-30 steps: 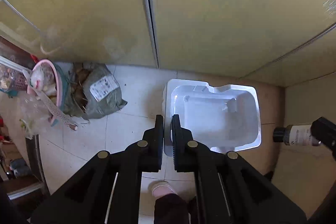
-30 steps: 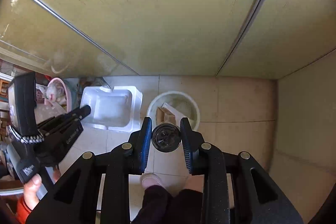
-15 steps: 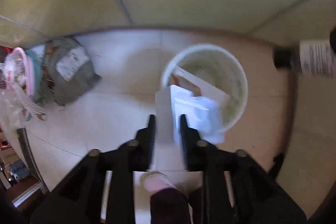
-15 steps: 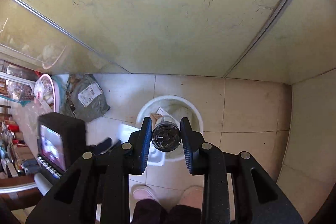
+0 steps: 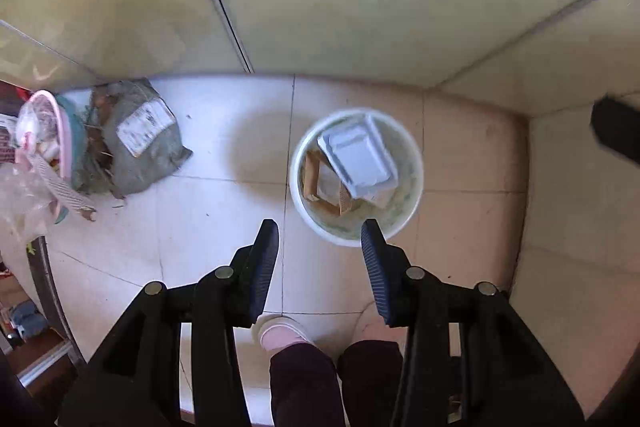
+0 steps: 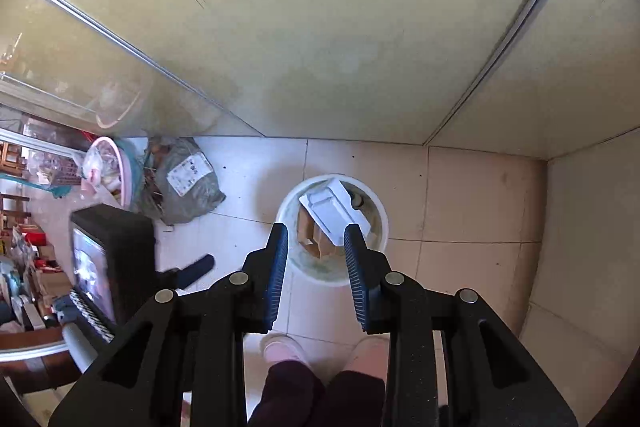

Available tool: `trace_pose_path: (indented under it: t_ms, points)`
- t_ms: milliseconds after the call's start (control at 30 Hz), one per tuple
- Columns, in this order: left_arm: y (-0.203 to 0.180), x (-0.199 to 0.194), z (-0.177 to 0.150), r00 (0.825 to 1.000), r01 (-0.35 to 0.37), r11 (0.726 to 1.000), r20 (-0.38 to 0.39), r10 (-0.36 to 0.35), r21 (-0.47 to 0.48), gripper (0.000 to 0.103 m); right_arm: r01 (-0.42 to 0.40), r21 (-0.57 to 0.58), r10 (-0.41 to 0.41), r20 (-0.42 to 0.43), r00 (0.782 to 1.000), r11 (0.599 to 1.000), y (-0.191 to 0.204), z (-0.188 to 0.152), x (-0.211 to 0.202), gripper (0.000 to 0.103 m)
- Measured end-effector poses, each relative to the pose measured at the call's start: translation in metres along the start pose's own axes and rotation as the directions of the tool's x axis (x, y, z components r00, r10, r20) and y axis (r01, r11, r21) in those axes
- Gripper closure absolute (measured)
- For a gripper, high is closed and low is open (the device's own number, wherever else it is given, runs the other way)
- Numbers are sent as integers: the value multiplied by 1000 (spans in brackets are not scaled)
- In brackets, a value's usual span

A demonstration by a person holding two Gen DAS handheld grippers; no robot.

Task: Collect trash
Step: 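Open both tools to drop the tray and bottle into the bin, then raise both tools and reach toward the HP box and clear container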

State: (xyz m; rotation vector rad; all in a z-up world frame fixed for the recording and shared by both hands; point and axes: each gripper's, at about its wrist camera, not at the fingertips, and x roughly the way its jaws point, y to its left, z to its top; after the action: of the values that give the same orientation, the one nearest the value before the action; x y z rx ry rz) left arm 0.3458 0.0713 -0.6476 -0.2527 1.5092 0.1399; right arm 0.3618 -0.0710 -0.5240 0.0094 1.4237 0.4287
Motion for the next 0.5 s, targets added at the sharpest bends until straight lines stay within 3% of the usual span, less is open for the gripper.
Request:
trace_pose_path:
  t_ms: [233, 500]
  points:
    - [1, -135, 10, 991, 9, 1000, 136, -9, 6, 61, 8, -12, -7, 82, 997, 1000, 20, 3, -108, 76]
    - [-5, -297, 0, 954, 42, 997, 292, -59, 65, 61, -6, 10, 3, 233, 972, 1000, 47, -7, -250, 76]
